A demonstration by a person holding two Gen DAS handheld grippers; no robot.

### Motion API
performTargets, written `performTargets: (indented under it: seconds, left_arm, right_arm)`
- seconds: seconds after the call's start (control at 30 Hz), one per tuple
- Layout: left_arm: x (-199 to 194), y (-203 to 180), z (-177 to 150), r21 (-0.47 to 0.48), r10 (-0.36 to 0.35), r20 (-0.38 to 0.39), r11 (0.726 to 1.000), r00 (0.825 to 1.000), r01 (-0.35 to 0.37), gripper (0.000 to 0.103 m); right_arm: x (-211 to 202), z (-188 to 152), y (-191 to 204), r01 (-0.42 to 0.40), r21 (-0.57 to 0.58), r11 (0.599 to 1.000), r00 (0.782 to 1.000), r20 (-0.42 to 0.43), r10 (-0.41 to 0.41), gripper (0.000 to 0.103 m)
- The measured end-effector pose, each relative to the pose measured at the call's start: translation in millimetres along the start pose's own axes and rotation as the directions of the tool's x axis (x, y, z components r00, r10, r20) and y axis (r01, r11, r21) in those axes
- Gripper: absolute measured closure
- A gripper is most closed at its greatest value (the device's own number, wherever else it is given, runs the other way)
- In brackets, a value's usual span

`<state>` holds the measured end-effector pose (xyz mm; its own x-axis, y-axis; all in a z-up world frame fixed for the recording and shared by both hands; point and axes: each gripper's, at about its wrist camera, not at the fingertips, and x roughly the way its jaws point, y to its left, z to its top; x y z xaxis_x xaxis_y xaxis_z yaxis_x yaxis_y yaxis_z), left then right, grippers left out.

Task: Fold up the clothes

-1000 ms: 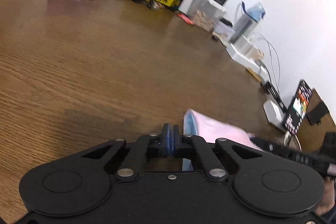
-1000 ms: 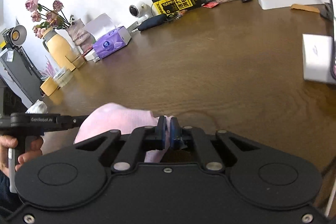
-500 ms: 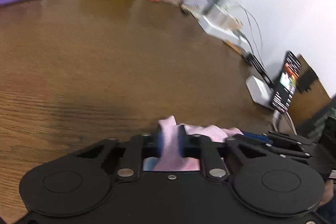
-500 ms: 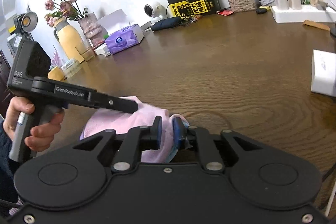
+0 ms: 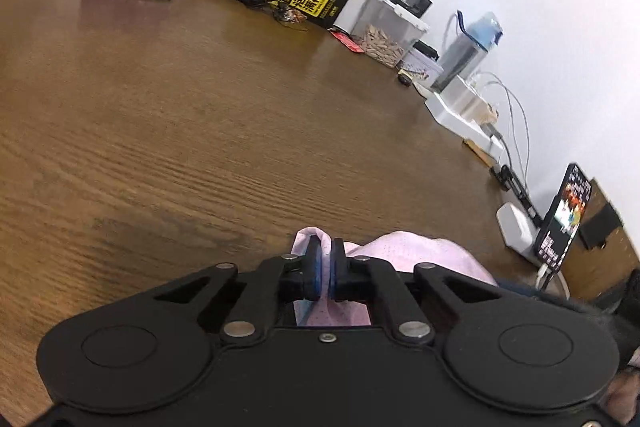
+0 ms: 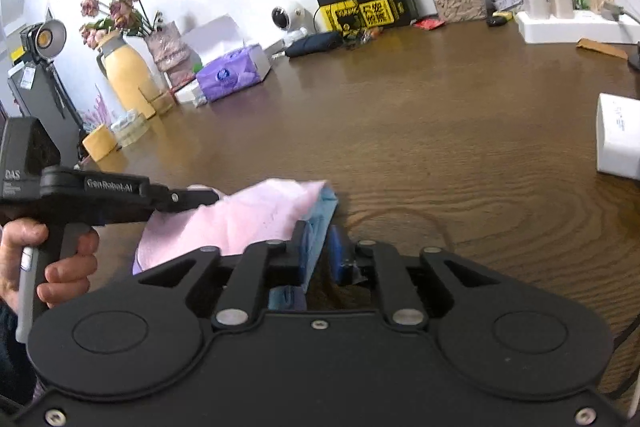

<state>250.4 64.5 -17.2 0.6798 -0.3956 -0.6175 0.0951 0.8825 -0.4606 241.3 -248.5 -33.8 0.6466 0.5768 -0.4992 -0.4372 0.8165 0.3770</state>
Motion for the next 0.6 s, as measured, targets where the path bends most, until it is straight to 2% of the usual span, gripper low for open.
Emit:
performTargets:
  seconds: [0.1,0.17,0.23,0.27,0.33,0.37,0.4,0.43,0.6]
  left_arm:
    - [-0.7,-1.0,1.5,0.01,-0.006,-0.008,1.0,1.0,0.006,0.098]
    - [-3.1,4.1,2.4,-0.016,-0.019,-0.009,1.0,1.0,0.019,0.094]
    - [-5.4,6.3,2.1,-0.019,-0.019,-0.003,1.0,1.0,0.019,0.08]
    - [-6.0,6.6,1.8,-0.015,-0.017,-0.003,1.0,1.0,0.017,0.08]
    - [-6.3,5.6,1.1,-0.005,-0.016,-0.004,1.0,1.0,0.016,0.08]
    - [-5.9,5.0,0.9,-0.003,-0.016,-0.004,1.0,1.0,0.016,0.081]
    - [-5.3,5.0,0.9,-0.007,-0.013,-0.004,1.0,1.0,0.013,0.09]
    - [-4.1,5.4,1.0,-0.017,-0.008,-0.004,1.0,1.0,0.008,0.095]
    - [-1.6,2.6,-1.4,-0.076,-0.008,0.037,0.997,0.999,0.01,0.099]
  right_arm:
    - [-2.6,11.4,-4.2,-0.015,0.018,1.0,1.0,0.02,0.014,0.053]
    - [4.3,23.5,-4.9,-0.039,0.033,0.999,0.999,0.014,0.039,0.051]
    - [16.3,34.1,-3.3,-0.062,0.04,0.997,0.998,-0.008,0.062,0.051]
    - [24.5,36.9,-0.2,-0.068,0.035,0.997,0.997,-0.031,0.069,0.052]
    - [40.3,37.9,4.7,-0.054,0.021,0.998,0.995,-0.086,0.056,0.063]
    - [44.0,37.5,6.1,-0.049,0.016,0.999,0.994,-0.099,0.05,0.076]
    - [49.2,34.0,9.0,-0.033,0.013,0.999,0.993,-0.116,0.034,0.094]
    - [51.1,30.0,10.4,-0.024,0.015,1.0,0.992,-0.121,0.026,0.097]
    - [28.4,13.8,4.6,-0.002,0.078,0.997,1.0,-0.024,0.004,0.098]
